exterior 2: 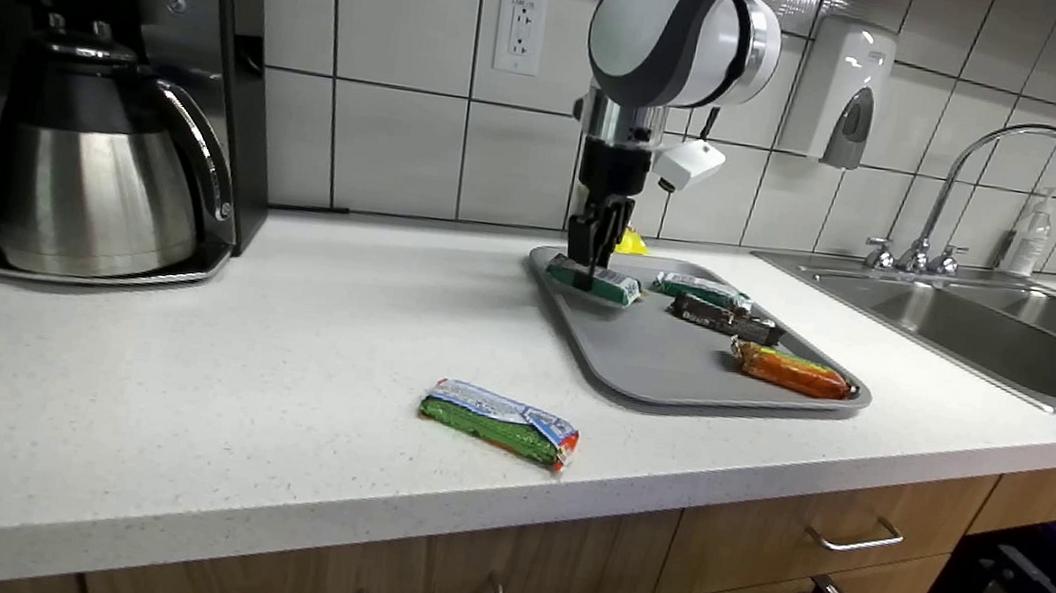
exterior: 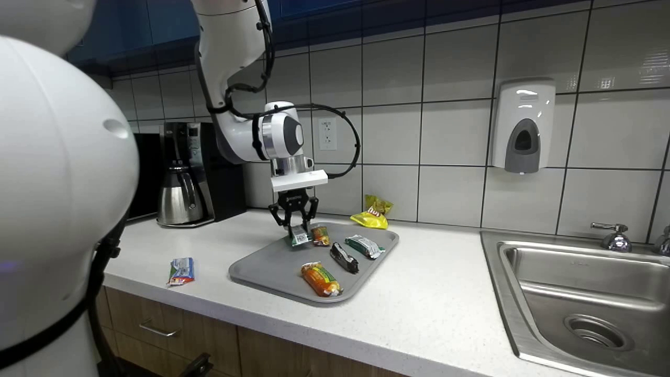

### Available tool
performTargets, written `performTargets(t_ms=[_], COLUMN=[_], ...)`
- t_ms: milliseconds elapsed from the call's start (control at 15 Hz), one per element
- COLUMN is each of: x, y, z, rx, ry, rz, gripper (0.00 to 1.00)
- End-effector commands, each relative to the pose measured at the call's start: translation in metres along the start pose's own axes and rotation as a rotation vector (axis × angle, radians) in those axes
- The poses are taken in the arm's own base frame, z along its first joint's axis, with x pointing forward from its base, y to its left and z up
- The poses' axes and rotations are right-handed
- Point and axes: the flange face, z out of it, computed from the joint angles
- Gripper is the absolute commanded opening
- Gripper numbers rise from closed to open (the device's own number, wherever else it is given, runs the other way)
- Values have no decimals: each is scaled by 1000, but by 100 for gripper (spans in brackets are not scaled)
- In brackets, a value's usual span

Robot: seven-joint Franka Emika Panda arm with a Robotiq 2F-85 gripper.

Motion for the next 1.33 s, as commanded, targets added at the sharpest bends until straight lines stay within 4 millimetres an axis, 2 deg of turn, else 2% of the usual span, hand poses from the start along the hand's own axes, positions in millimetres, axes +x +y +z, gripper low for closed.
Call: performTargets(t_ms=[0, 667, 733, 800, 1000, 1067, 1200, 1267], x=[-13, -29, -31, -31, -34, -23, -25, -25], y=[-5, -9, -9, -10, -12, -9, -10, -10], z=[-9, -7, -8, -8, -8, 3, 2, 2], rx=[1, 11, 10, 12, 18, 22, 24, 25], ry=[-24, -49, -52, -56, -68, -45, -50, -52], rz=[4, 2, 2, 3, 1, 6, 6, 5], gripper=[18, 18, 54, 69, 88, 72, 87, 89])
